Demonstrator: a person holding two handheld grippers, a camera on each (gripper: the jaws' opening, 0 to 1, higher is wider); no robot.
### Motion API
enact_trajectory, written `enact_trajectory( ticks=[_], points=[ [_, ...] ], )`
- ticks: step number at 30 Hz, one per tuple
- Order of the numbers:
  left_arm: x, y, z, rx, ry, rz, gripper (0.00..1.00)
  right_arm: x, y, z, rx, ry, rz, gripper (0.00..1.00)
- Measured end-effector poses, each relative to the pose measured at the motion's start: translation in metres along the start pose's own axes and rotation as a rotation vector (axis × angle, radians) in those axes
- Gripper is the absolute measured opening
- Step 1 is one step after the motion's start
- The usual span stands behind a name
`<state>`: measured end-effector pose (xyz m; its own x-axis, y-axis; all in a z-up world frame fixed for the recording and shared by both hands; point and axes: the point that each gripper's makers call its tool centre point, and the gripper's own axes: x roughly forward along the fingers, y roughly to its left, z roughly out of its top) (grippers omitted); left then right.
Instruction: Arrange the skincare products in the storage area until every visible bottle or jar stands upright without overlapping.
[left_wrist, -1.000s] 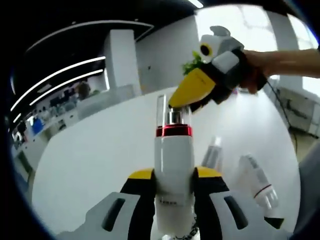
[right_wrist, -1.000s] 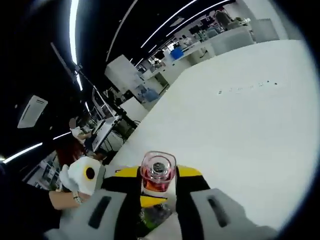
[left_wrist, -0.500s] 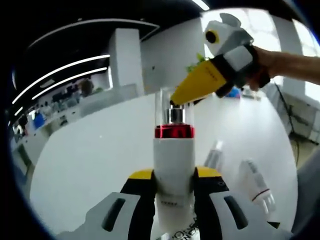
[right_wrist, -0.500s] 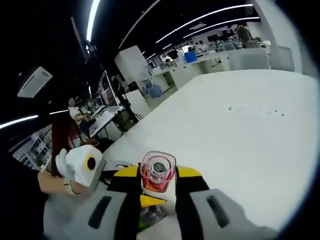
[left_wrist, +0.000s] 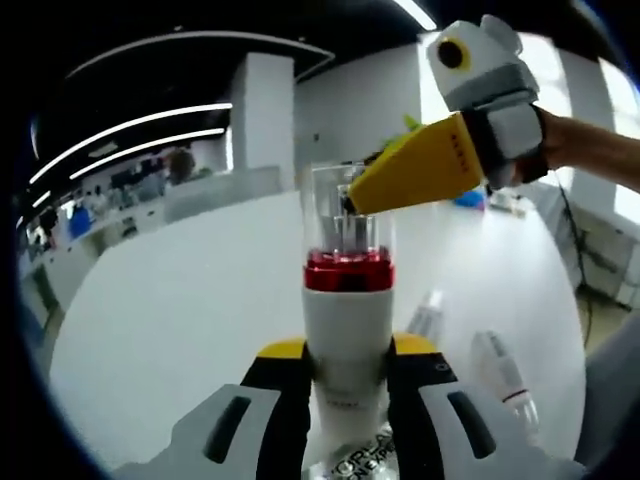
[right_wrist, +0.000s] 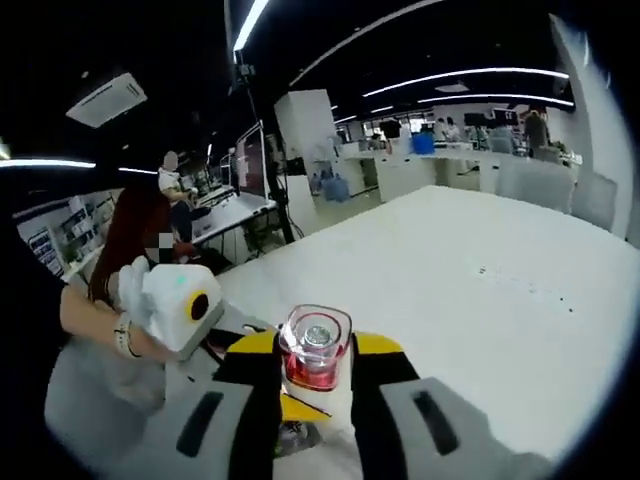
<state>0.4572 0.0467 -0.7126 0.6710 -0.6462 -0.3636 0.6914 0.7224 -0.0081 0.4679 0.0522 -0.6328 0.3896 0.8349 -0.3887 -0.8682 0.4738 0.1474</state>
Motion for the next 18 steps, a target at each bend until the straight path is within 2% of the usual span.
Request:
enact_trajectory(
  ticks=[2, 5, 8, 10, 12, 15, 18],
  points=[
    [0.000, -0.001, 0.000, -0.004, -0.002, 0.000, 0.24, 0.001, 0.002, 0.001, -0.044, 0.011, 0.005, 0.25],
    [0.001, -0.003, -0.002, -0.018, 0.002, 0.004, 0.25, 0.004, 0.012, 0.002, -0.178, 0.051, 0.027, 0.25],
    [0.003, -0.004, -0.002, -0.038, 0.001, 0.016, 0.25, 0.007, 0.016, 0.002, -0.240, 0.071, 0.046, 0.25],
    [0.003, -0.004, -0.001, -0.045, 0.002, 0.024, 0.25, 0.005, 0.015, 0.002, -0.227, 0.070, 0.050, 0.25],
    [0.003, -0.004, -0.002, -0.042, 0.006, 0.026, 0.25, 0.004, 0.017, 0.001, -0.257, 0.060, 0.076, 0.25],
    [0.003, -0.006, -0.002, -0.018, 0.014, 0.003, 0.26, 0.003, 0.014, 0.001, -0.256, 0.071, 0.098, 0.25],
    [0.001, -0.007, -0.004, 0.102, 0.052, -0.051, 0.26, 0.000, 0.017, -0.002, -0.275, 0.081, 0.120, 0.24]
  ],
)
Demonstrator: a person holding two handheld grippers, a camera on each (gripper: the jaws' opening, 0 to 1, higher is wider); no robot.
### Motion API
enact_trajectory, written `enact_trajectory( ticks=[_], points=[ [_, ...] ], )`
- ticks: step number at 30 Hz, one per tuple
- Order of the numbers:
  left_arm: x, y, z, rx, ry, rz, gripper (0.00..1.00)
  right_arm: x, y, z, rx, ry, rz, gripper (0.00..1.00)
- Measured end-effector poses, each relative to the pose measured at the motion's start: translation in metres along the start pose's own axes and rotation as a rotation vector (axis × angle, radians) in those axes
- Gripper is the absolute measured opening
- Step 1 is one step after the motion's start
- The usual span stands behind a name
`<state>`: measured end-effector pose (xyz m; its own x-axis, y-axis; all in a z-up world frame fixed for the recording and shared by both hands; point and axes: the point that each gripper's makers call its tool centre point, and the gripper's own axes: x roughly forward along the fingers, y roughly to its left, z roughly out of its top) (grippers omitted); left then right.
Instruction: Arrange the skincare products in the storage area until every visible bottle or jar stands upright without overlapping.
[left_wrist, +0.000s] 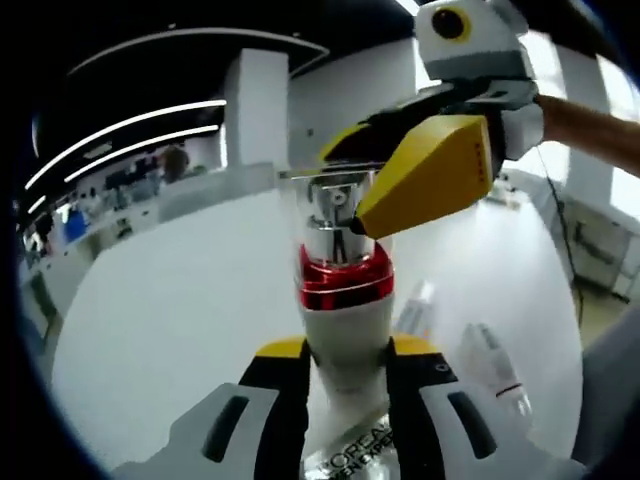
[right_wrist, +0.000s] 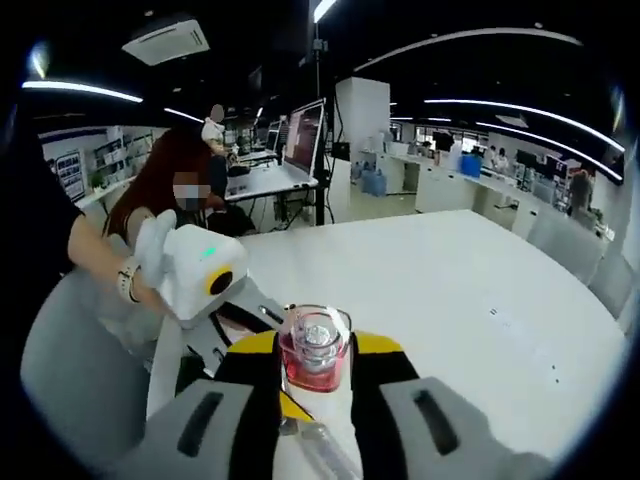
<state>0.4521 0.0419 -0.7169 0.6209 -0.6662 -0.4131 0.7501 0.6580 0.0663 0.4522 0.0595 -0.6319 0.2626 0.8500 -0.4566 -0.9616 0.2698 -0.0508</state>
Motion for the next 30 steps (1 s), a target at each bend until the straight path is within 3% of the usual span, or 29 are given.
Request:
enact_trajectory(
  ticks=[10, 14, 20, 22, 30],
  points=[
    [-0.009, 0.003, 0.006, 0.042, -0.006, -0.138, 0.30, -0.002, 0.000, -0.001, -0.030, 0.017, 0.076, 0.24],
    [-0.006, 0.001, 0.015, 0.101, -0.015, -0.211, 0.32, -0.003, 0.003, -0.001, -0.043, 0.011, 0.114, 0.24],
    [0.002, -0.001, 0.017, 0.195, 0.021, -0.306, 0.35, -0.002, 0.005, -0.002, -0.039, 0.019, 0.161, 0.23],
    [0.004, -0.003, 0.017, 0.192, 0.023, -0.338, 0.34, -0.001, 0.005, -0.001, -0.039, 0.022, 0.169, 0.23],
    [0.006, -0.009, 0.018, 0.206, 0.000, -0.377, 0.32, 0.001, -0.003, -0.002, -0.018, -0.012, 0.169, 0.23]
  ],
)
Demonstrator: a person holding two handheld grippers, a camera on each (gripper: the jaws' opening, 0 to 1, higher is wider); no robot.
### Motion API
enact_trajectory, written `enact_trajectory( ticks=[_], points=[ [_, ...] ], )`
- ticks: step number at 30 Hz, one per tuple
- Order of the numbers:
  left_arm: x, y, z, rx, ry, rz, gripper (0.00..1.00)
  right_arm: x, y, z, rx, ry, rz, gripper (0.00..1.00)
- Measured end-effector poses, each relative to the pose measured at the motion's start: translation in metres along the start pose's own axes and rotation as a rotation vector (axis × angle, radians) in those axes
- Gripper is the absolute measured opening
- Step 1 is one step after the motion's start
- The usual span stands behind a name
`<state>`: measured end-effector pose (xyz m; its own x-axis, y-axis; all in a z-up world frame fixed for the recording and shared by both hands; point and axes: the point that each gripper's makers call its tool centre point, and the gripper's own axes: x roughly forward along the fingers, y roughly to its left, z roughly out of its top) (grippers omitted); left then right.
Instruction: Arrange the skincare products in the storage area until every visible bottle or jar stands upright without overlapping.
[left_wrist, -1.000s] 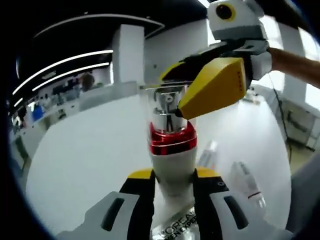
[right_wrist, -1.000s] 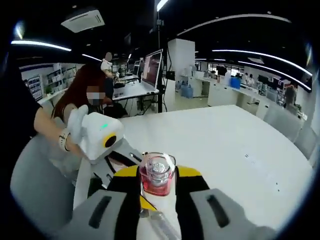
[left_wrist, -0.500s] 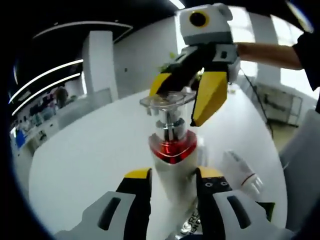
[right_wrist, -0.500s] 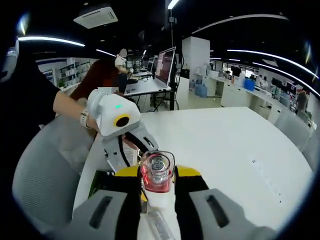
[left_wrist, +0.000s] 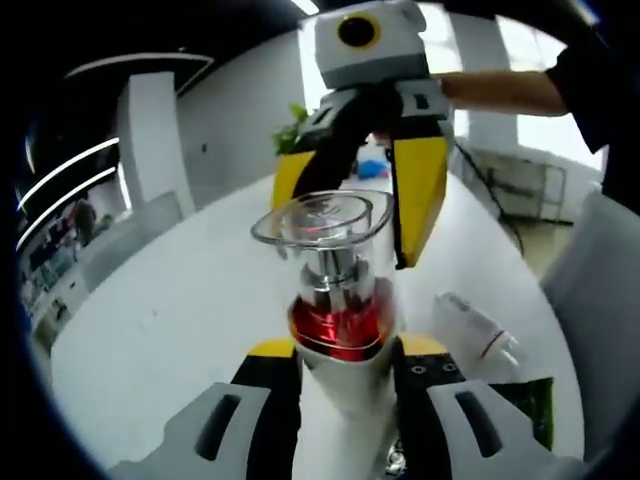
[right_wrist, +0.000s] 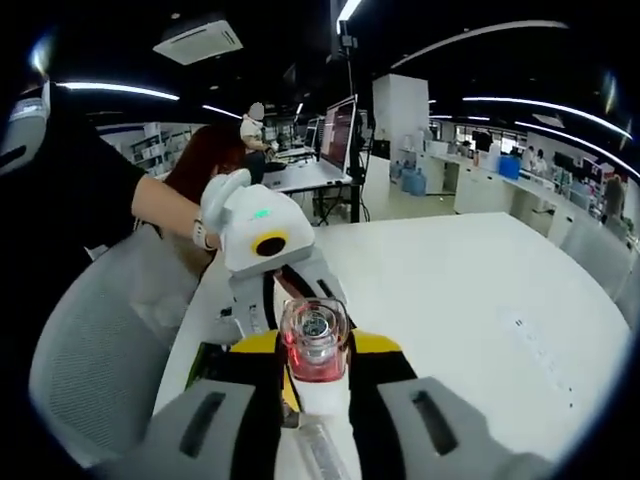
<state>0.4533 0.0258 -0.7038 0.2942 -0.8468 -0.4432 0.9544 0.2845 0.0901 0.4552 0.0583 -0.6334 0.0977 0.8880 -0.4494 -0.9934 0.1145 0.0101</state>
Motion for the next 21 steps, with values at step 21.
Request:
enact_trajectory(
  ticks=[21],
  points=[
    [0.001, 0.000, 0.001, -0.050, 0.020, 0.074, 0.28, 0.004, 0.000, -0.018, 0.171, -0.163, -0.369, 0.29]
  ],
)
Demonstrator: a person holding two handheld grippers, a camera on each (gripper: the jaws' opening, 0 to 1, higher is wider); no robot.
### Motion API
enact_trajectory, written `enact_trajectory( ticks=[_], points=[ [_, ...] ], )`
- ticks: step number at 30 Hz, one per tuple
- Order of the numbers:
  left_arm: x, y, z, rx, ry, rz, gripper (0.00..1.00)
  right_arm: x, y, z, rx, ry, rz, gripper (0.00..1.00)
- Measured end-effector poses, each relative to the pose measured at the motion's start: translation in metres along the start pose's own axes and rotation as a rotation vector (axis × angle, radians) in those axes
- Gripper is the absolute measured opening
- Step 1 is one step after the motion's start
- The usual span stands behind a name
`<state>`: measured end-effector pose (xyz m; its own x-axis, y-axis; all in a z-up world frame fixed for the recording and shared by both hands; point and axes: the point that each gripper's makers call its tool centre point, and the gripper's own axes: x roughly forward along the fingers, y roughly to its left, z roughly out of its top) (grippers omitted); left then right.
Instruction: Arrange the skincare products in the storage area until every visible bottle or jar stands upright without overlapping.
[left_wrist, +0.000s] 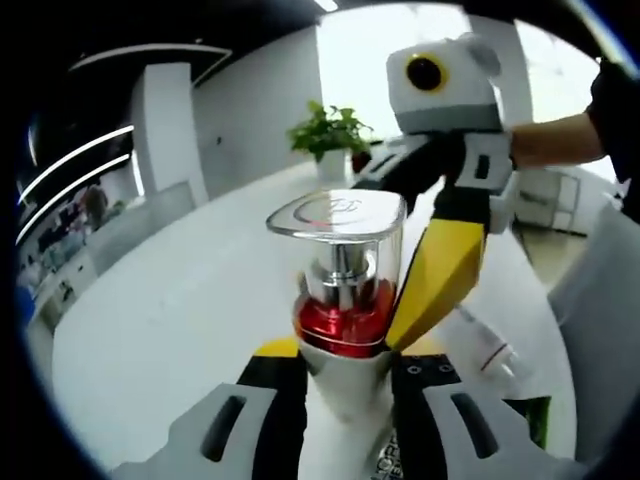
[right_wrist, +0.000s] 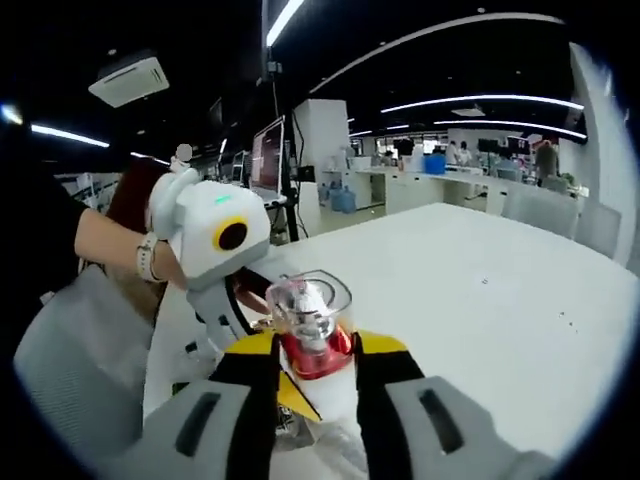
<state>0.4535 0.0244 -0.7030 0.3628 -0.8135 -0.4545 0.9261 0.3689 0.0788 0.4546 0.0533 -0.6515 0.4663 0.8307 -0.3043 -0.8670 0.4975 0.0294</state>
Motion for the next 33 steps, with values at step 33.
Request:
enact_trajectory(
  ticks=[33],
  points=[
    [-0.018, -0.064, 0.075, -0.105, -0.057, -0.014, 0.27, -0.076, 0.031, 0.063, -0.007, -0.029, -0.101, 0.29]
  ],
)
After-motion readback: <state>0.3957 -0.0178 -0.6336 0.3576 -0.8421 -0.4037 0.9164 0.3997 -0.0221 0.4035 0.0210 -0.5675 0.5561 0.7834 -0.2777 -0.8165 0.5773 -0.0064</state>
